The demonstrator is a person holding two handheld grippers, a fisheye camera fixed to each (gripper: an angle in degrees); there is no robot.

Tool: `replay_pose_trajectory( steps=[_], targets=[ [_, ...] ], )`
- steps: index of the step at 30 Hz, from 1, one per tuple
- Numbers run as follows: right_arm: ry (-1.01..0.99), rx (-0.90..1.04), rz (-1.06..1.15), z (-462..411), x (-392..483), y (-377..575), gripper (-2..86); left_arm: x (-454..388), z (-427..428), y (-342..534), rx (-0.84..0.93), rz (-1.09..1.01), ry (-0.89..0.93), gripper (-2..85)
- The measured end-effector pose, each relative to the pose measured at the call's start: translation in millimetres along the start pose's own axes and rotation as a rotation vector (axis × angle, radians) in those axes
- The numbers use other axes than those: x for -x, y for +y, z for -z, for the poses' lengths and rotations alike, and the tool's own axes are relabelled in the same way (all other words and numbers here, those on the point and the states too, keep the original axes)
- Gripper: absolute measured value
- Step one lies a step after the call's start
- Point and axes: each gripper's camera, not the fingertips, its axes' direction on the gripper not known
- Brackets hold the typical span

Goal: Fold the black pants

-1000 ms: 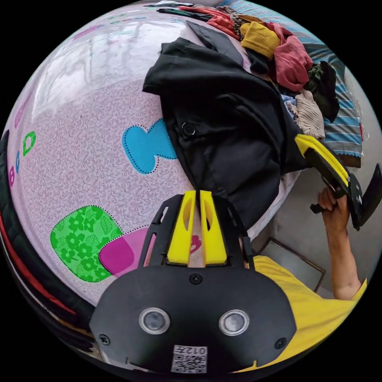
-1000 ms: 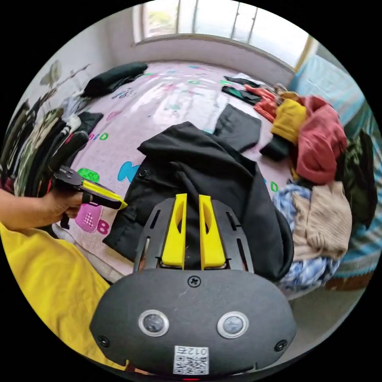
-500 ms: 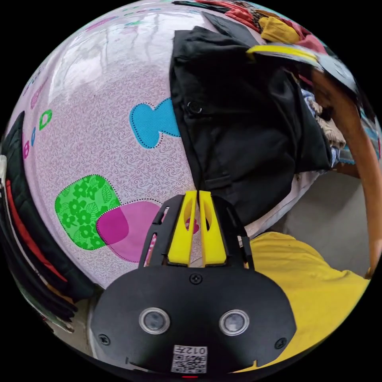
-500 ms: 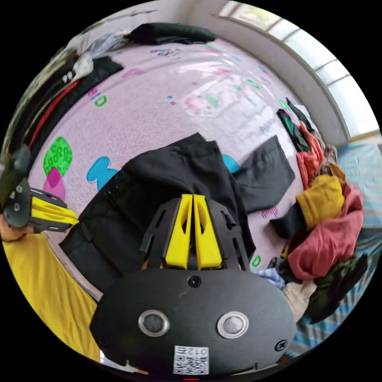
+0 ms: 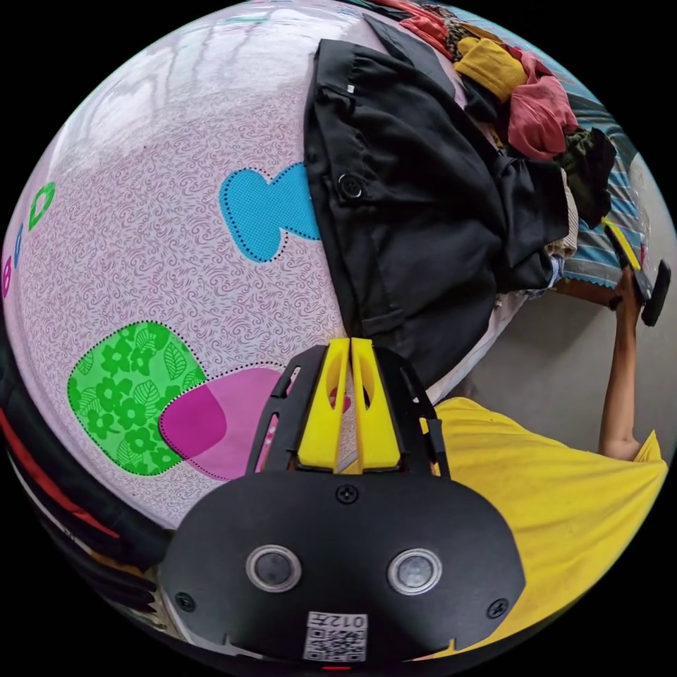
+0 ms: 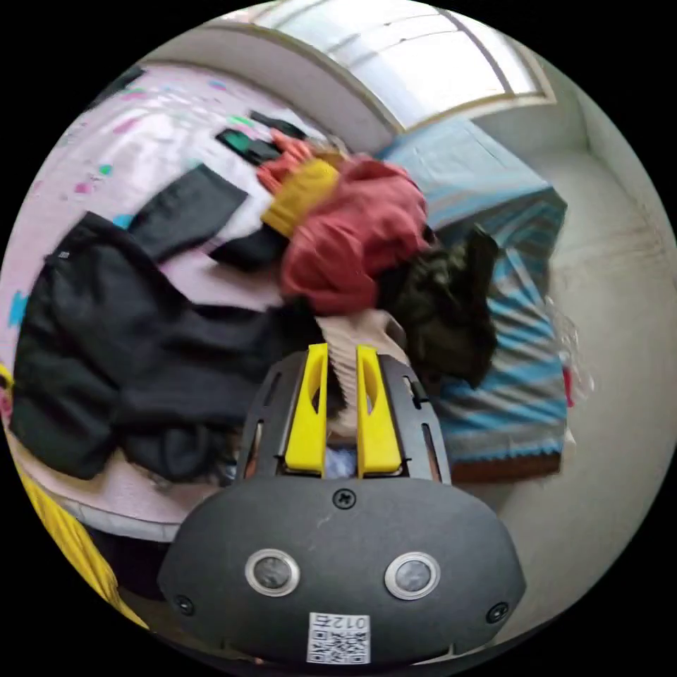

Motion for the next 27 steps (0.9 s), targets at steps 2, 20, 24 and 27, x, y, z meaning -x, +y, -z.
replay_pose_trajectory(
  steps=[2,20,24,27],
  targets=[
    [-0.363,-0.172,0.152,24.5,51.0,-46.7,6.9,0.1,3.0,-2.8,0.006,-0.003,-0.005,0.0],
    [-0.943,0.123,0.841,-29.7,274.6,-199.8,2.2,14.3,38.4,-10.8,-0.011,-0.031,0.054,0.3],
    [-1.041,0.043,0.714,-14.3,226.2,-176.6,0.9,16.0,51.9,-6.7,-0.028,-0.072,0.062,1.7],
    [-1.142,-0.046,0.582,8.5,163.1,-160.8,0.6,28.3,79.4,7.9,-0.132,-0.071,0.105,4.8]
  ],
)
